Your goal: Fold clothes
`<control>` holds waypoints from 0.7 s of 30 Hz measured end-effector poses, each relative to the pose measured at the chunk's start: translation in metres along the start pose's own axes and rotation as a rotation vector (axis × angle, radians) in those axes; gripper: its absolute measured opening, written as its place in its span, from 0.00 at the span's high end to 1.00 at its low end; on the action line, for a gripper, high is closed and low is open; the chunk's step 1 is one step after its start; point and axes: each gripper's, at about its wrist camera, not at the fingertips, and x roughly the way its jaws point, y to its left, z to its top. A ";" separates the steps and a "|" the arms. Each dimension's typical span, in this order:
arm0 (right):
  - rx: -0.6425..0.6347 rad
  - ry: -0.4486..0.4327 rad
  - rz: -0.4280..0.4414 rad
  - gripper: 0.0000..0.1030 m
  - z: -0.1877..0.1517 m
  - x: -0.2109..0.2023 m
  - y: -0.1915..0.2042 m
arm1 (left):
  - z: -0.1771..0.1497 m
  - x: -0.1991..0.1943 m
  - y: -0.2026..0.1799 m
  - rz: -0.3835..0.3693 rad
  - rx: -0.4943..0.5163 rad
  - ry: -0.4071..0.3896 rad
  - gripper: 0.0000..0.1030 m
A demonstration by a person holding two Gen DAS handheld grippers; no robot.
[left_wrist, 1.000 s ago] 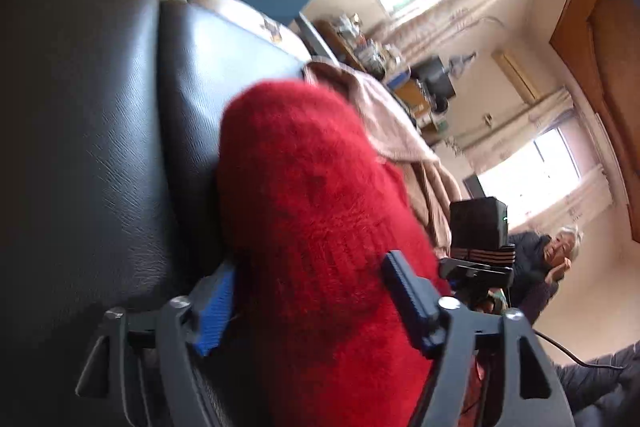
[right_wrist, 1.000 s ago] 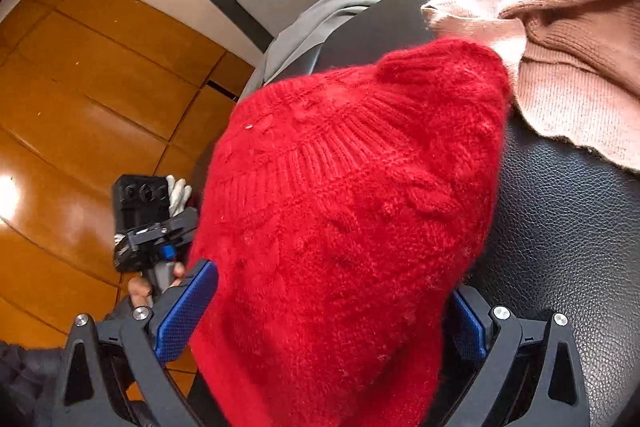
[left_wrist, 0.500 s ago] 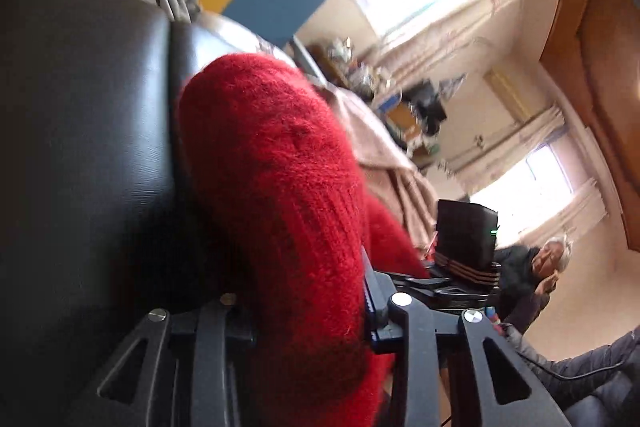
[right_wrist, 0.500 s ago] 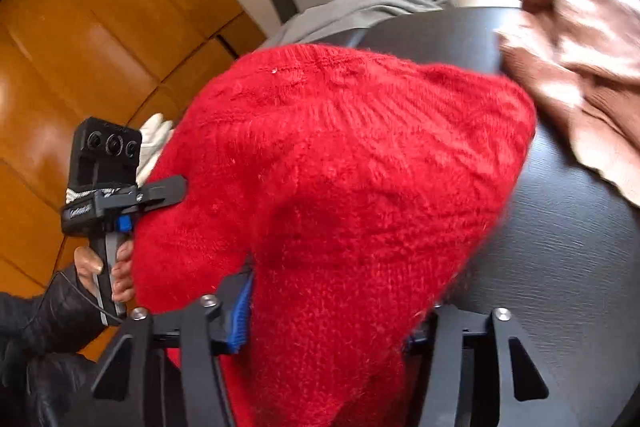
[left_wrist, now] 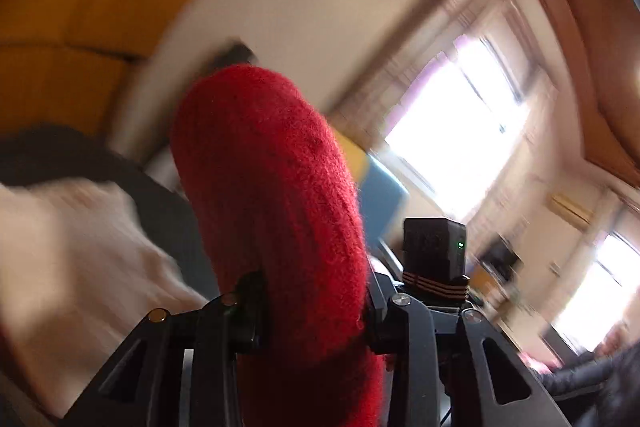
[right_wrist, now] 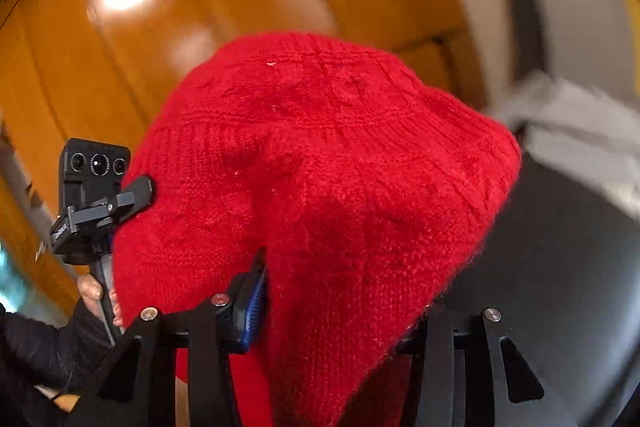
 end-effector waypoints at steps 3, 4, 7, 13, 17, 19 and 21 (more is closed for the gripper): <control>-0.043 0.039 0.045 0.54 0.060 0.066 0.007 | 0.028 -0.017 0.042 0.143 -0.066 -0.050 0.66; -0.034 0.060 0.049 0.54 0.071 0.088 0.005 | 0.030 -0.019 0.063 0.194 -0.114 -0.054 0.66; -0.015 0.179 0.017 0.54 0.084 0.162 -0.004 | 0.024 -0.015 0.125 0.343 -0.254 0.003 0.67; 0.110 0.280 0.020 0.42 0.047 0.226 -0.049 | -0.020 -0.008 0.189 0.373 -0.440 0.050 0.62; 0.056 0.255 -0.026 0.29 0.055 0.212 -0.046 | -0.005 -0.022 0.172 0.492 -0.364 0.011 0.52; -0.003 0.223 -0.071 0.27 0.063 0.191 -0.031 | 0.004 -0.032 0.163 0.564 -0.319 -0.011 0.51; -0.113 0.169 -0.148 0.27 0.075 0.167 -0.011 | 0.013 -0.041 0.154 0.637 -0.275 -0.034 0.51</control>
